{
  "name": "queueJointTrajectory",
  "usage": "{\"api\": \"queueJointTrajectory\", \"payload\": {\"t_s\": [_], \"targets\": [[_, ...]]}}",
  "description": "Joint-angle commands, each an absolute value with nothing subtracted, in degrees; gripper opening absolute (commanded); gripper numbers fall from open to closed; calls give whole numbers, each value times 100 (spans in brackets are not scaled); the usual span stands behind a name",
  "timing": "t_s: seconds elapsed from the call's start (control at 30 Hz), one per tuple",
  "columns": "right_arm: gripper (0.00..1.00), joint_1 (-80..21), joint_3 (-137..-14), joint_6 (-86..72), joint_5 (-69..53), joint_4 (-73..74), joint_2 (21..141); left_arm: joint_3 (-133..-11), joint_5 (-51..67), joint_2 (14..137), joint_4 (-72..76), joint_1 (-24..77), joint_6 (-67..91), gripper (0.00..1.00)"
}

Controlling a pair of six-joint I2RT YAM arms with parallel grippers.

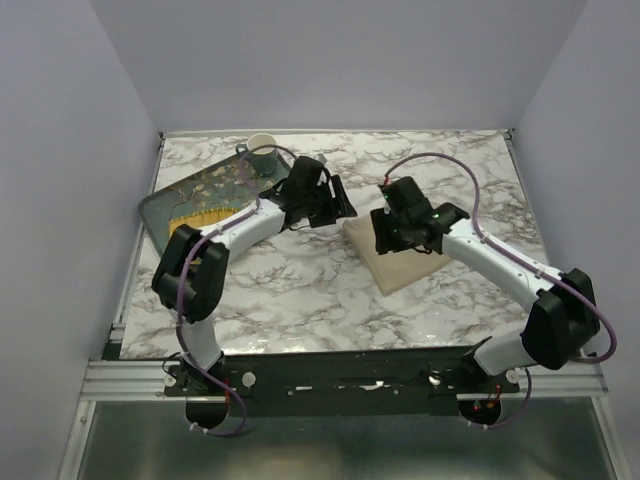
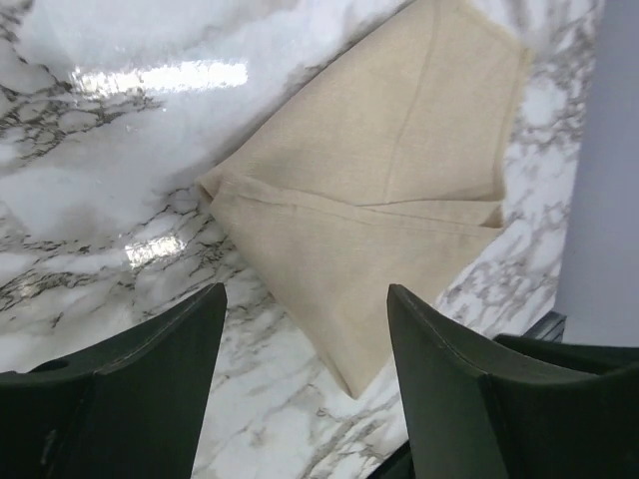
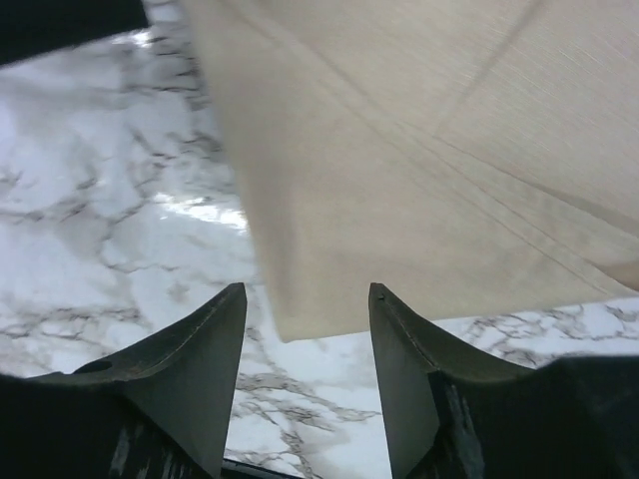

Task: Fold the napkin, place the utensils inside, and roll it up
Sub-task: Roll the napkin with the utensil

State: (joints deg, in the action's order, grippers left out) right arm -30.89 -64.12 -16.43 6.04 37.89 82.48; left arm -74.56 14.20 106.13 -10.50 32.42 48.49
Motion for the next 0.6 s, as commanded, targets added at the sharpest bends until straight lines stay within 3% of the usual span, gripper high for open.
{"api": "queueJointTrajectory", "payload": {"t_s": [0.0,0.27,0.33,0.47,0.57], "targets": [[62,-4112,-7107,-1881,1729,4464,9040,-7279,774,9511,-1748,2928,4798,76],[66,-5141,-8376,-2065,2882,5299,10695,-5793,606,8000,-1556,2163,5089,75],[64,-5185,-8402,-2039,2874,5265,10819,-5538,711,7876,-1503,1961,5045,75],[49,-5264,-8481,-2030,2979,5282,11056,-5344,984,7805,-1416,1609,4940,74],[50,-5291,-8464,-2048,3137,5343,11197,-5239,1185,7840,-1293,1565,4939,74]]}}
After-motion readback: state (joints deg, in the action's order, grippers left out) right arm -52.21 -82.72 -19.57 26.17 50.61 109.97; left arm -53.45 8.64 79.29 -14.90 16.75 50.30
